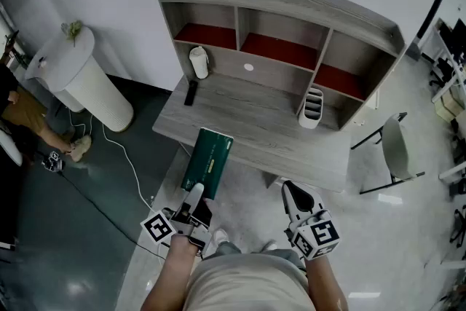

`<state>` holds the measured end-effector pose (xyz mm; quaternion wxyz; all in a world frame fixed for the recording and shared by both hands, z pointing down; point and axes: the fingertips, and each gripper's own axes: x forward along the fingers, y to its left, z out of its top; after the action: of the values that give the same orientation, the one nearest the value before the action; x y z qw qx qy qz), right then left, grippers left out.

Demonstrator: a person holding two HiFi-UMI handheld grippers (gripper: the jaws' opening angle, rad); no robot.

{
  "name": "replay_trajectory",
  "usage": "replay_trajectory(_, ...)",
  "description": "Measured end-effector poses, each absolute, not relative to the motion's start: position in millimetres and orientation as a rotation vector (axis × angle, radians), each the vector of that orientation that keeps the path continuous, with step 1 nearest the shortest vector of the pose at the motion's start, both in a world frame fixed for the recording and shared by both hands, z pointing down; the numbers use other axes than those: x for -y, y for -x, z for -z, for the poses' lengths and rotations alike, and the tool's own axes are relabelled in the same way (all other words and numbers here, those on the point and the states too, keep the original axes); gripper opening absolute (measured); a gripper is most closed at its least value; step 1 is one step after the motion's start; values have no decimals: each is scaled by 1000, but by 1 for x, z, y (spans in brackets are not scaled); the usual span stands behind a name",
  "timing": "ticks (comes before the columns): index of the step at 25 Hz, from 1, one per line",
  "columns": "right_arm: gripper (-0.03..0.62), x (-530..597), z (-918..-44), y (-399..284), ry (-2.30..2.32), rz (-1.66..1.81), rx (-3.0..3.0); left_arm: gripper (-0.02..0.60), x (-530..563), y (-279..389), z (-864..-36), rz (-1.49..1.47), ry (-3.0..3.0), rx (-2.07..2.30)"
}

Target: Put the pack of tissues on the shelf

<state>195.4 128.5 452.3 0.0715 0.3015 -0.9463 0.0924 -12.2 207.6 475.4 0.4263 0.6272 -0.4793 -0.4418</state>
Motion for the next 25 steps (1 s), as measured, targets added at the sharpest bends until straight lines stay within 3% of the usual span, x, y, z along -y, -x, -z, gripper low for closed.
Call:
replay_trajectory(11,31,-151,-452,-113,-920,-274,2819,348,-212,85,-478,1082,-1578,1137)
replay_trajectory(25,31,-119,-475,-79,-1072,-345,2746,348,-171,118,-506,1029,-1568,1034)
